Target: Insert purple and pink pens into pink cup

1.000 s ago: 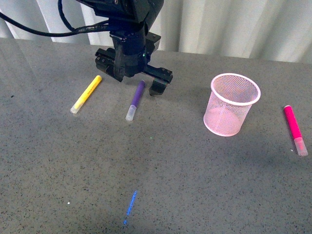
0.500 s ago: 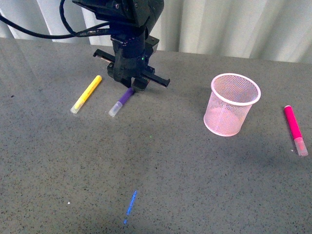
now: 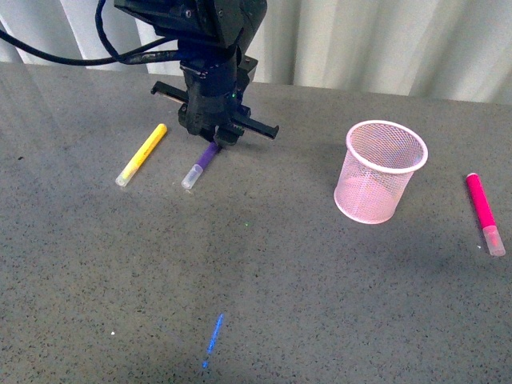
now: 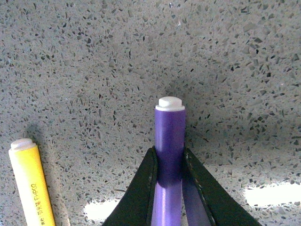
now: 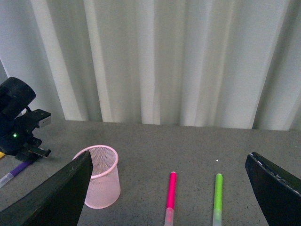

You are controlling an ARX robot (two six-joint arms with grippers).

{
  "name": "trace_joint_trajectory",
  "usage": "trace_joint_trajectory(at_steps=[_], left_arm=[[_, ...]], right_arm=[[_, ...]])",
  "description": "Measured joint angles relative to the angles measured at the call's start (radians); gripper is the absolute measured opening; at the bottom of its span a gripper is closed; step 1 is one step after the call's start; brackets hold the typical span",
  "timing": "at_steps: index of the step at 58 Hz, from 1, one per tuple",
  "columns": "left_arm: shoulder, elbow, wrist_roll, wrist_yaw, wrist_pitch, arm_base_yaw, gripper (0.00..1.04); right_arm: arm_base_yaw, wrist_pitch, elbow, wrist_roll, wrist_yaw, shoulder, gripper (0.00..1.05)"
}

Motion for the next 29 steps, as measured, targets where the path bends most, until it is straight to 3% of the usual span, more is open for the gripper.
trace_joint_trajectory(at_steps=[14, 29], left_arm=[[-0.072, -0.082, -0.082, 0.026, 0.076, 0.012, 0.12], [-0.282, -0.299, -0.08, 0.027, 0.282, 0.062, 0.12]], right_arm=[[0.0, 0.0, 0.0, 0.0, 0.0, 0.0, 0.98], [0.0, 0.0, 0.0, 0.0, 0.0, 0.0, 0.98]])
